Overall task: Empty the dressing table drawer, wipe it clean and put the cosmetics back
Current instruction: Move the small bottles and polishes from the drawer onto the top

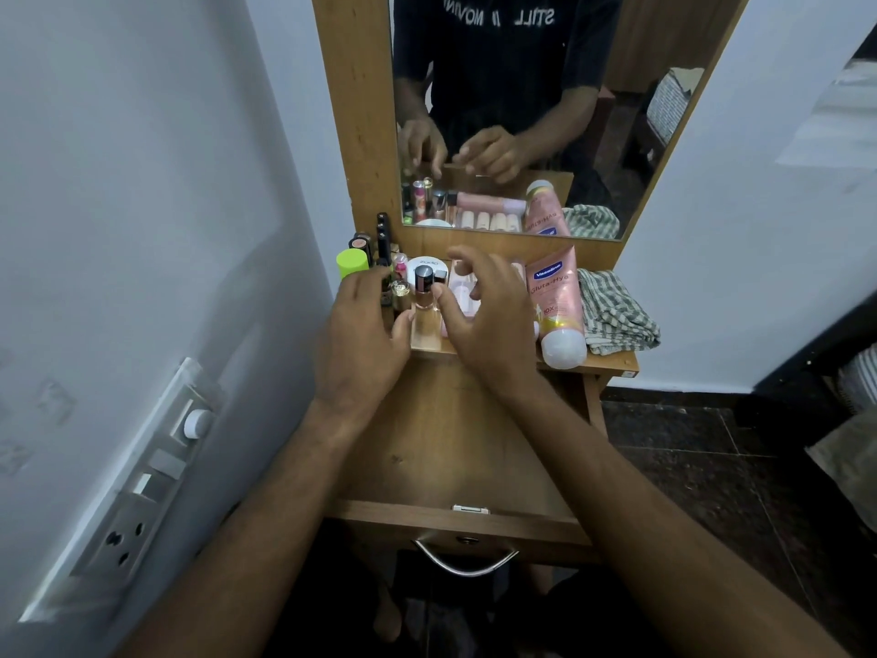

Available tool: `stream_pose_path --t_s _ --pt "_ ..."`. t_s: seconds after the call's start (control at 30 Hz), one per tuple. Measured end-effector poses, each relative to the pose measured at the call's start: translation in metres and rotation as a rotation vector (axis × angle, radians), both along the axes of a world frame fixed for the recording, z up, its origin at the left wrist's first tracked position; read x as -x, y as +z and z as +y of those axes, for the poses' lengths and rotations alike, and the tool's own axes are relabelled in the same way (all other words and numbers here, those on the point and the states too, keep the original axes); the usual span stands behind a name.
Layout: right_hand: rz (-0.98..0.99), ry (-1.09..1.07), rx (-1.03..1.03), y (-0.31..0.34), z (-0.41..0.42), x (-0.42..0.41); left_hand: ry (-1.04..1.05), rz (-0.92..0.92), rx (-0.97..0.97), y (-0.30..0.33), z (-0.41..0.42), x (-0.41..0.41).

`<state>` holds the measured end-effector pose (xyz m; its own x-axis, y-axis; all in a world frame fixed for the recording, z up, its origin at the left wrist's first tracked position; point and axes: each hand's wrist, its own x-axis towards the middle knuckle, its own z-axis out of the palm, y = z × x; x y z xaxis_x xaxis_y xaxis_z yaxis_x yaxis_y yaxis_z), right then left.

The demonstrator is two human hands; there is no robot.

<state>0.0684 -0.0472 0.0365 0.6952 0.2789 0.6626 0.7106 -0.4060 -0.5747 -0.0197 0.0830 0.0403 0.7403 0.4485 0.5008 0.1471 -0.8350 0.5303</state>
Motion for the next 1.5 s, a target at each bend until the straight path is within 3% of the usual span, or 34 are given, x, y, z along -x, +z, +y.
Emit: stream_pose_path --t_s 0.2,0.37,0.5,0.7,0.87,1.13,1.5 --pt "-0.084 0.213 0.149 -0.035 -0.029 0.045 0.064 0.049 0.044 -0.017 0.004 0.046" --pt "0.184 0.381 0.538 -0.065 -0.027 0.045 -0.009 0.430 0.140 -0.058 0.011 0.031" --pt "0.313 0.442 0.696 -0.079 -0.022 0.046 -0.052 0.607 0.009 -0.062 0.001 0.002" --pt "0.359 0.431 0.704 -0.087 -0.029 0.043 -0.015 0.758 -0.304 -0.077 -0.010 -0.018" --pt "0.329 0.399 0.670 -0.085 -0.032 0.045 0.004 0.809 -0.299 -0.083 -0.014 -0.018" --pt "0.288 0.274 0.562 -0.078 -0.037 0.045 -0.033 0.600 -0.158 -0.049 -0.024 0.005" --pt "0.125 0.298 0.323 -0.057 -0.028 0.053 -0.057 0.078 0.051 -0.030 -0.031 0.044"
